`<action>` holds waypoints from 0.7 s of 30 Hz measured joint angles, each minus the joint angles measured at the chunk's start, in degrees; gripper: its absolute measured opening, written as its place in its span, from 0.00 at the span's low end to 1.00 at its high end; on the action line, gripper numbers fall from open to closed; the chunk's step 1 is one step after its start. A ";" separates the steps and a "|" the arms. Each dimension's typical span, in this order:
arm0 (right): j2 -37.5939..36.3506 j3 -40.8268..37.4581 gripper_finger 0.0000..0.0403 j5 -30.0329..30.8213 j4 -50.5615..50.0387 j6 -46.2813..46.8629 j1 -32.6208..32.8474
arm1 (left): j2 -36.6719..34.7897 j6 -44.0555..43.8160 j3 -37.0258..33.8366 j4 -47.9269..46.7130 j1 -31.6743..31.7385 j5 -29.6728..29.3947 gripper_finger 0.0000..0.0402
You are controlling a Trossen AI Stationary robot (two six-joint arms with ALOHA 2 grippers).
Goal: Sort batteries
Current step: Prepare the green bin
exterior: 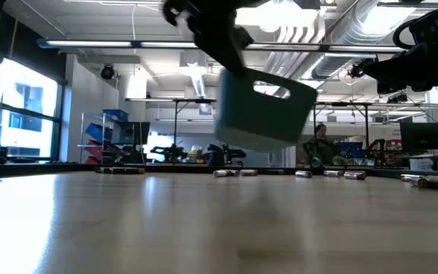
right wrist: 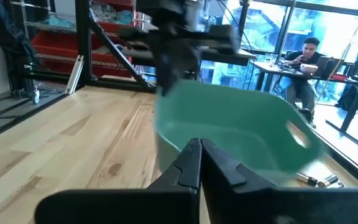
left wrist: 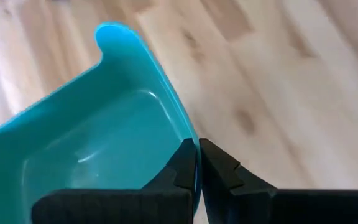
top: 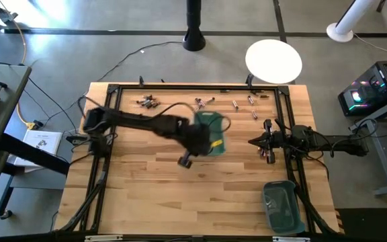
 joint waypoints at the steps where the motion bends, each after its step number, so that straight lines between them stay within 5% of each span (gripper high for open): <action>1: 0.01 0.00 0.00 0.01 0.01 0.00 0.00 | -1.93 -2.26 -2.18 -0.01 -1.27 -0.12 0.00; 7: 0.01 0.00 0.00 -0.01 0.00 0.00 -0.01 | -12.84 -19.42 -18.34 -0.28 -9.72 -7.32 0.00; 13: 0.01 0.00 0.00 -0.01 0.00 0.00 -0.01 | -21.21 -31.39 -33.43 1.44 -19.73 -8.59 0.00; 21: 0.01 0.00 0.00 -0.01 0.00 0.00 0.00 | -29.68 -44.64 -40.92 1.07 -33.09 -8.55 0.00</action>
